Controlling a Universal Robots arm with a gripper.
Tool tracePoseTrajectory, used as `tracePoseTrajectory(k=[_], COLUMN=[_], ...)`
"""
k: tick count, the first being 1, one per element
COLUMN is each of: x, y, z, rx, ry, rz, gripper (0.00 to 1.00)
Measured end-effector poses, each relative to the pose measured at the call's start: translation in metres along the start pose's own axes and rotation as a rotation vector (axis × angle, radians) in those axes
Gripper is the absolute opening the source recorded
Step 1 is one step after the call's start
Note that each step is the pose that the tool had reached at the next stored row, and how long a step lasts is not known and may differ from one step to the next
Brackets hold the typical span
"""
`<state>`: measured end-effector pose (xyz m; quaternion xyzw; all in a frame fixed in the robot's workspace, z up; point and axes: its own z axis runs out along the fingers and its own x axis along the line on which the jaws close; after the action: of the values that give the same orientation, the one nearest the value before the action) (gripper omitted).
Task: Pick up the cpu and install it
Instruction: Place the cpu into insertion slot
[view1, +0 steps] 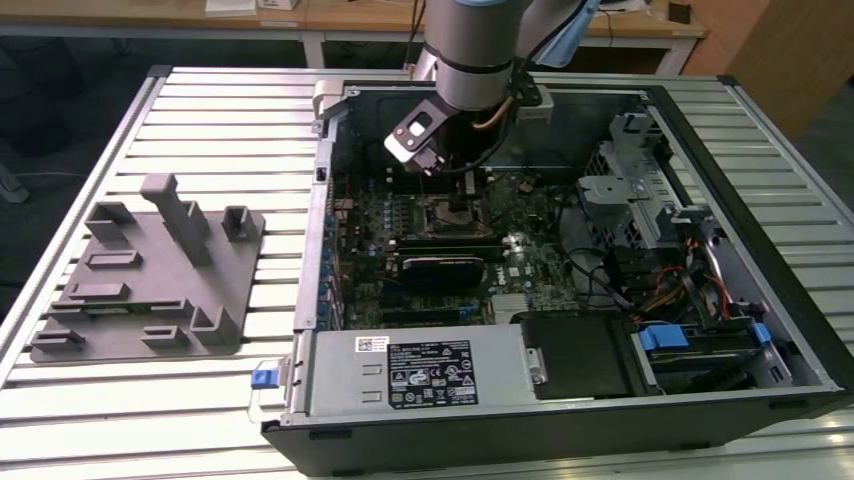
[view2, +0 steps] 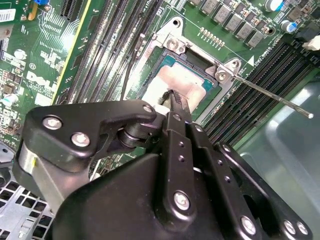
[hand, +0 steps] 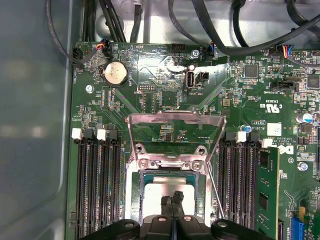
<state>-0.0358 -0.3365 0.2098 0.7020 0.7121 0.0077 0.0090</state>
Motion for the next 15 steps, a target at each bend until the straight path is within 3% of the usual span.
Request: tracePoseTrajectory(k=[4, 15], x=[-0.0001, 0.0], y=[0.0, -0.0018], z=[0.0021, 0.0056], rx=[-0.0148, -0.0153], ry=[-0.0006, -0.0002], rz=[0.0, 0.0], gripper=[0.11, 0.11])
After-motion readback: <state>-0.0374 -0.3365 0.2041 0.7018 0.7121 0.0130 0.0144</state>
